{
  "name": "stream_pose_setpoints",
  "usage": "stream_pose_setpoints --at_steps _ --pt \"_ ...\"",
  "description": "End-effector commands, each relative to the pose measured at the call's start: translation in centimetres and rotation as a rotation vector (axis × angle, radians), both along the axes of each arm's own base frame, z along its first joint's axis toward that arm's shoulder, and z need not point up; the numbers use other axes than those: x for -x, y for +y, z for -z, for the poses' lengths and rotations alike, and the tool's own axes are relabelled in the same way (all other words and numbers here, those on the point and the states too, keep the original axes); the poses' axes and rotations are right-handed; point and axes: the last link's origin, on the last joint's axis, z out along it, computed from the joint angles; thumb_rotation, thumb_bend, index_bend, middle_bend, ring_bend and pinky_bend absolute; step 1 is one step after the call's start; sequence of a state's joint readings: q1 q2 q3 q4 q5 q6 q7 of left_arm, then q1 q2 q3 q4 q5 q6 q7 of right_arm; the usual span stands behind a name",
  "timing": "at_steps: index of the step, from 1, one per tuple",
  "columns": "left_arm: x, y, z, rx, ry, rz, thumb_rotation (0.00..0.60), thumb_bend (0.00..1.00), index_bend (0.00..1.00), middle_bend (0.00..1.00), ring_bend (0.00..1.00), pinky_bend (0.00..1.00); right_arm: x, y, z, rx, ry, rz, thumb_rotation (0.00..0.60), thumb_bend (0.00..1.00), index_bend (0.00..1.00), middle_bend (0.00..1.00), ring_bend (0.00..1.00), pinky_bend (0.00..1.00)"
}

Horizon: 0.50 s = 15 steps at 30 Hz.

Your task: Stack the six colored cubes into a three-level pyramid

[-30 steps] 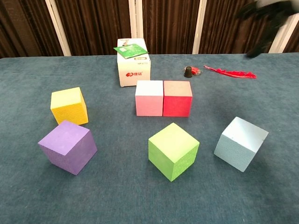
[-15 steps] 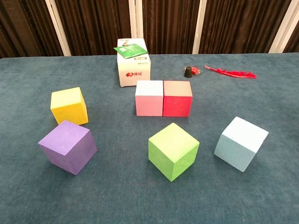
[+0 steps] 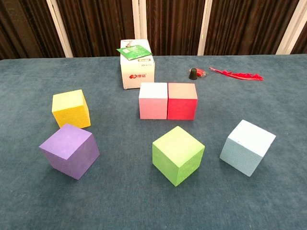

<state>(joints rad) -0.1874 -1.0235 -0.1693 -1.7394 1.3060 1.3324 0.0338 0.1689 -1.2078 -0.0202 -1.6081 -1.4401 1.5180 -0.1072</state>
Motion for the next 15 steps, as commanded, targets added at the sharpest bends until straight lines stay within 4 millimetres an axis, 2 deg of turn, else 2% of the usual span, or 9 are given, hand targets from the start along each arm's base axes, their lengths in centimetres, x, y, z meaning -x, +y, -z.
stream_pose_setpoints --at_steps 1,8,15 --pt "-3.0 3.0 0.9 0.042 0.025 -0.013 0.600 0.30 0.10 0.06 0.00 0.00 0.1 0.0 0.6 -0.008 0.011 -0.007 0.600 0.24 0.00 0.00 0.00 0.00" --pt "-5.8 6.0 4.1 0.063 0.073 -0.058 0.600 0.26 0.12 0.10 0.00 0.00 0.4 -0.1 0.9 -0.008 0.010 0.004 0.600 0.23 0.00 0.00 0.00 0.00" --pt "-8.5 7.7 7.5 0.104 0.070 -0.070 0.600 0.26 0.15 0.15 0.00 0.00 0.6 -0.3 1.1 -0.009 0.013 0.015 0.600 0.23 0.00 0.00 0.00 0.00"
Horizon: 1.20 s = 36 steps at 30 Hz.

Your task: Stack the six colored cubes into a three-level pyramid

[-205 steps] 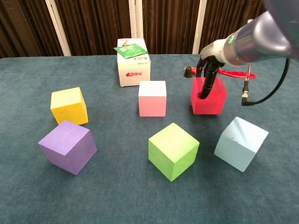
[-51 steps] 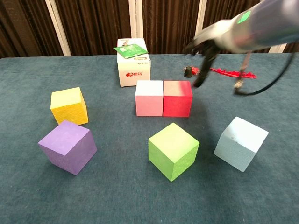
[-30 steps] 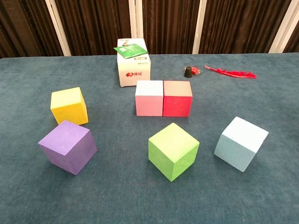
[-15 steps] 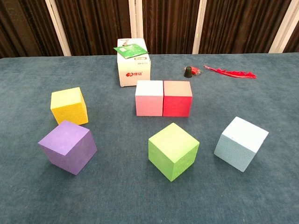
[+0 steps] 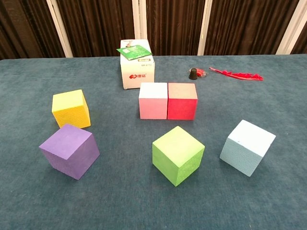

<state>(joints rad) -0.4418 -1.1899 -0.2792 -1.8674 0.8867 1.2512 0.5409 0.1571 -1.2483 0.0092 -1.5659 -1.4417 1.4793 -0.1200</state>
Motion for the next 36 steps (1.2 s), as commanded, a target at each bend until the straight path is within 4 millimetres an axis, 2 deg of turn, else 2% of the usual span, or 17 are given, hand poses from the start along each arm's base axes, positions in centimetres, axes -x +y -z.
stream_pose_setpoints --at_steps 1,3,5,12,22,36 --pt "-2.2 1.2 2.3 0.043 -0.018 -0.002 0.600 0.26 0.15 0.15 0.00 0.00 0.1 -0.1 0.1 0.001 0.003 0.006 0.600 0.23 0.00 0.00 0.00 0.00" --pt "-2.9 1.6 3.6 0.079 -0.016 -0.014 0.600 0.25 0.15 0.16 0.00 0.00 0.1 -0.1 0.1 0.002 0.004 0.009 0.600 0.23 0.00 0.00 0.00 0.00" --pt "-4.4 2.1 5.8 0.138 -0.014 -0.014 0.600 0.25 0.15 0.17 0.00 0.00 0.3 -0.1 0.0 0.011 0.004 0.018 0.600 0.23 0.00 0.00 0.00 0.00" --pt "-5.8 2.5 8.0 0.158 0.000 -0.035 0.600 0.25 0.16 0.19 0.00 0.00 0.5 -0.3 -0.2 0.025 0.005 0.030 0.600 0.23 0.00 0.00 0.00 0.00" --pt "-6.8 2.5 10.0 0.168 -0.010 -0.027 0.600 0.25 0.17 0.23 0.00 0.00 0.9 -0.5 0.1 0.018 0.004 0.046 0.600 0.23 0.00 0.00 0.00 0.00" --pt "-6.7 2.8 11.0 0.160 -0.019 -0.035 0.600 0.25 0.19 0.19 0.00 0.00 1.3 -0.9 0.1 0.010 0.001 0.061 0.600 0.24 0.00 0.00 0.00 0.00"
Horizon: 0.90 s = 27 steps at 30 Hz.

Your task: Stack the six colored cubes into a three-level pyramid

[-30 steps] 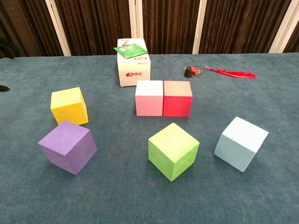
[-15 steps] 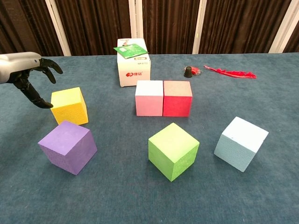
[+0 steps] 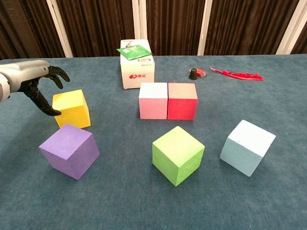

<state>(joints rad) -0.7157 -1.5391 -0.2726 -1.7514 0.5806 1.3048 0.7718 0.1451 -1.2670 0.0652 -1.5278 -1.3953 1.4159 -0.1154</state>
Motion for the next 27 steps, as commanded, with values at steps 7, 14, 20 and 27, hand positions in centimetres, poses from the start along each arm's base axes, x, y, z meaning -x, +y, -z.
stream_pose_setpoints --at_steps 7,14,20,27 --pt "0.6 0.2 0.6 -0.005 0.019 -0.019 0.600 0.25 0.20 0.19 0.00 0.00 0.2 -0.2 0.1 -0.008 -0.003 0.007 0.600 0.24 0.00 0.00 0.00 0.00" --pt "0.7 0.4 1.0 -0.006 0.029 -0.021 0.600 0.26 0.20 0.22 0.00 0.00 0.4 -0.4 0.1 -0.009 -0.002 0.010 0.600 0.23 0.00 0.00 0.00 0.00" --pt "0.6 0.5 1.3 -0.002 0.039 -0.013 0.600 0.28 0.22 0.25 0.00 0.00 0.5 -0.5 0.2 -0.011 -0.002 0.014 0.600 0.23 0.00 0.00 0.00 0.00" --pt "0.8 0.8 1.5 -0.002 0.045 -0.029 0.600 0.29 0.22 0.25 0.00 0.00 0.5 -0.5 0.0 -0.006 -0.004 0.014 0.600 0.24 0.00 0.00 0.00 0.00"
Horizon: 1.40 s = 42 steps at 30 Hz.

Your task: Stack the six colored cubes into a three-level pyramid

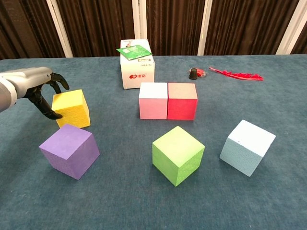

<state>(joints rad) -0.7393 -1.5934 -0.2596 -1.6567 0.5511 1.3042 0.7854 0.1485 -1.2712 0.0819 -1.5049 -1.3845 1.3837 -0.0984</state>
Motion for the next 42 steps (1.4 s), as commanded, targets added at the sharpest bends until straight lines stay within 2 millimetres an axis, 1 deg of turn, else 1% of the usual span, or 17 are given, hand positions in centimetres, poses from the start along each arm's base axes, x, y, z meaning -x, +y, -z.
stream_pose_setpoints --at_steps 1,7,13,16,26,28,33,36,38,42 --pt "0.0 0.1 0.1 0.004 -0.002 -0.003 0.600 0.29 0.22 0.25 0.00 0.00 0.0 0.0 0.0 0.000 0.001 0.000 0.600 0.23 0.00 0.00 0.00 0.00" --pt "-0.3 0.3 0.3 0.012 -0.003 0.000 0.600 0.29 0.22 0.25 0.00 0.00 0.1 0.0 0.0 -0.007 0.000 0.004 0.600 0.23 0.00 0.00 0.00 0.00" --pt "-0.6 0.3 0.4 0.014 0.003 0.004 0.600 0.31 0.25 0.27 0.00 0.00 0.1 0.0 0.1 -0.008 -0.001 0.007 0.600 0.23 0.00 0.00 0.00 0.00" --pt "-0.6 0.3 0.4 0.015 0.010 0.001 0.600 0.31 0.26 0.29 0.00 0.00 0.1 0.0 0.1 -0.008 -0.002 0.008 0.600 0.23 0.00 0.00 0.00 0.00" --pt "-0.6 0.5 0.4 0.011 0.011 -0.005 0.600 0.32 0.27 0.29 0.00 0.00 0.1 0.0 0.1 -0.010 -0.002 0.010 0.600 0.23 0.00 0.00 0.00 0.00" --pt "-0.6 0.6 0.3 0.009 0.010 -0.004 0.600 0.33 0.27 0.29 0.00 0.00 0.1 0.0 0.1 -0.011 -0.002 0.011 0.600 0.24 0.00 0.00 0.00 0.00" --pt "-0.6 0.8 0.2 0.004 0.006 -0.006 0.600 0.42 0.30 0.33 0.00 0.00 0.1 0.0 0.1 -0.014 -0.002 0.012 0.600 0.24 0.00 0.00 0.00 0.00" --pt "-0.5 0.9 -0.1 -0.008 0.009 -0.004 0.600 0.45 0.31 0.34 0.00 0.00 0.1 0.0 0.1 -0.014 -0.002 0.012 0.600 0.23 0.00 0.00 0.00 0.00" --pt "-0.4 1.2 -0.8 -0.010 0.026 0.001 0.600 0.46 0.31 0.34 0.00 0.00 0.1 0.0 0.1 -0.014 -0.001 0.013 0.600 0.24 0.00 0.00 0.00 0.00" --pt "-1.3 1.8 -2.2 0.030 0.019 0.020 0.600 0.46 0.31 0.34 0.00 0.00 0.1 0.0 0.0 -0.009 0.004 0.014 0.600 0.23 0.00 0.00 0.00 0.00"
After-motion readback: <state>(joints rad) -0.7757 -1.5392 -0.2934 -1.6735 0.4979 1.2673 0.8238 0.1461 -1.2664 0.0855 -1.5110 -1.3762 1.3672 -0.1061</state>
